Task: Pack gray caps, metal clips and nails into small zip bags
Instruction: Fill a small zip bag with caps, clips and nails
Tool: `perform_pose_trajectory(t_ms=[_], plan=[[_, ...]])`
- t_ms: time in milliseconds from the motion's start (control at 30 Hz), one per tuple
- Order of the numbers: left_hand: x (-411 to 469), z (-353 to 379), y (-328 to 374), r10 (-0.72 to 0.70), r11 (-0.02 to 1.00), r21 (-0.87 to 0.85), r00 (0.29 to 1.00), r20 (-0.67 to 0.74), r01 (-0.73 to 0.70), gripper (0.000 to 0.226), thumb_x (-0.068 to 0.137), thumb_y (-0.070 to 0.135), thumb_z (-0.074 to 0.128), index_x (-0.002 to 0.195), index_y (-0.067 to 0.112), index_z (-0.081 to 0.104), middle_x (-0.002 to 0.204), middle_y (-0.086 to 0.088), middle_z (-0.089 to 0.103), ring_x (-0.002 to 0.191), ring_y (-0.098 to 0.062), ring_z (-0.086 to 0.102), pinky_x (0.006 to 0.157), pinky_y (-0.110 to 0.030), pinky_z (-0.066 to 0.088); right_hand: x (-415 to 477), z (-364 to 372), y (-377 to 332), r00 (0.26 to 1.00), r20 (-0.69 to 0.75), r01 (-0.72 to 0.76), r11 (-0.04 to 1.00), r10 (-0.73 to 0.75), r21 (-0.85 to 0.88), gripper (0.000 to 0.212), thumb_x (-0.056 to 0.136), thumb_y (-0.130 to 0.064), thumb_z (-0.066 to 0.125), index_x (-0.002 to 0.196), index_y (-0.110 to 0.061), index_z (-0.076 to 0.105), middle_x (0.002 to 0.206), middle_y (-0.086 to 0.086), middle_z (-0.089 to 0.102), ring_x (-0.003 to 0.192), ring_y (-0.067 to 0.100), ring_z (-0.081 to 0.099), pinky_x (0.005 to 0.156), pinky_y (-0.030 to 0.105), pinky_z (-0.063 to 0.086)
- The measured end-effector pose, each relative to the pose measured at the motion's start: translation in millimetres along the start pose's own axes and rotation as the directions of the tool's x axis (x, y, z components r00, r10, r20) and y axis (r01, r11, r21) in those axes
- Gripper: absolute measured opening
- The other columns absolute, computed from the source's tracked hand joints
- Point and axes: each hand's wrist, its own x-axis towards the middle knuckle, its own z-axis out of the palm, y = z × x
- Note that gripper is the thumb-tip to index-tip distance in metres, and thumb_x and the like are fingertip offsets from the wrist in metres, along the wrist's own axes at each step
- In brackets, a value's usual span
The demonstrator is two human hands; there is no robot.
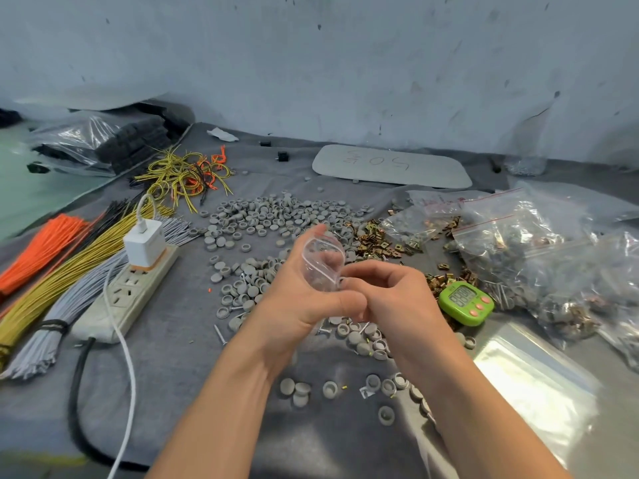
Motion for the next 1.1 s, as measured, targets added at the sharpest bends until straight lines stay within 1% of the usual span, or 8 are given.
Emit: perform_pose_trajectory(t_ms=[167,267,367,467,567,667,767,1100], plan=[[-4,-4,-5,-0.041,0.98,0.201,0.99,0.132,0.014,0.116,0.065,-0.018,0.07,0.157,0.036,0.027,0.137,-0.011,0.065,0.096,-0.024,0.069,0.086,-0.039,0.055,0,-1,-1,0.999,0.032,-0.024,0.999,0.023,0.021,0.012,0.083,0.002,0.077,0.089,-0.007,0.082,0.078,0.016,0.074,0.058,0.018,0.059,0.054,0.027,0.05],[-2,-1,-4,0.018,0.985,0.174,1.0,-0.001,-0.018,0.084,0.063,-0.012,0.067,0.137,0.025,0.052,0.121,-0.013,0.072,0.093,-0.026,0.07,0.084,-0.038,0.056,2,-2,-1,1.0,-0.015,-0.011,1.0,0.011,0.02,0.018,0.083,0.008,0.073,0.082,-0.008,0.081,0.074,0.015,0.074,0.057,0.018,0.058,0.053,0.026,0.05],[2,0,-2,0.094,0.993,0.093,0.972,-0.214,-0.076,0.058,0.069,-0.013,0.072,0.115,0.023,0.066,0.095,0.0,0.074,0.084,-0.012,0.068,0.071,-0.02,0.056,3,-6,-2,0.997,-0.069,-0.017,1.0,0.019,0.025,0.019,0.085,0.01,0.071,0.084,-0.007,0.08,0.071,0.011,0.074,0.057,0.019,0.063,0.054,0.025,0.054],[0,-5,6,0.376,0.911,0.346,0.796,-0.474,-0.224,0.047,0.072,0.002,0.076,0.111,0.028,0.068,0.092,0.011,0.073,0.08,-0.005,0.067,0.065,-0.019,0.054,3,-9,0,0.996,-0.084,-0.019,1.0,0.019,-0.002,0.017,0.088,0.009,0.071,0.092,-0.005,0.079,0.072,0.014,0.074,0.061,0.02,0.068,0.06,0.026,0.058],[-5,-10,7,0.746,0.532,0.818,0.578,-0.33,-0.22,0.053,0.072,0.015,0.085,0.112,0.038,0.059,0.097,0.018,0.064,0.089,-0.004,0.062,0.071,-0.023,0.049,3,-10,1,0.997,-0.079,-0.007,0.999,0.004,-0.038,0.016,0.088,0.009,0.071,0.092,-0.005,0.079,0.075,0.016,0.076,0.064,0.021,0.071,0.062,0.026,0.06],[-3,-7,-8,0.673,0.294,0.956,0.71,-0.208,0.0,0.059,0.071,0.017,0.084,0.119,0.033,0.054,0.099,0.015,0.052,0.092,-0.009,0.043,0.078,-0.027,0.033,3,-9,1,0.993,-0.115,0.031,0.999,-0.035,-0.032,0.015,0.085,0.008,0.074,0.087,-0.006,0.079,0.073,0.017,0.075,0.061,0.021,0.07,0.061,0.029,0.061],[1,-5,-23,0.461,0.248,0.963,0.861,-0.217,0.11,0.056,0.074,0.022,0.084,0.105,0.036,0.04,0.098,0.018,0.043,0.091,-0.007,0.03,0.081,-0.027,0.028,1,-7,1,0.984,-0.137,0.099,0.987,-0.116,-0.123,0.015,0.082,0.0,0.079,0.081,-0.015,0.081,0.071,0.013,0.075,0.057,0.018,0.067,0.057,0.029,0.058],[4,0,-29,0.39,0.249,0.966,0.92,-0.035,-0.068,0.052,0.073,0.029,0.074,0.103,0.041,0.034,0.096,0.021,0.038,0.087,-0.004,0.033,0.07,-0.023,0.032,-1,3,3,0.925,-0.09,0.261,0.789,-0.37,-0.557,0.022,0.072,-0.026,0.085,0.081,-0.045,0.077,0.061,-0.014,0.068,0.05,0.003,0.055,0.049,0.027,0.049]])
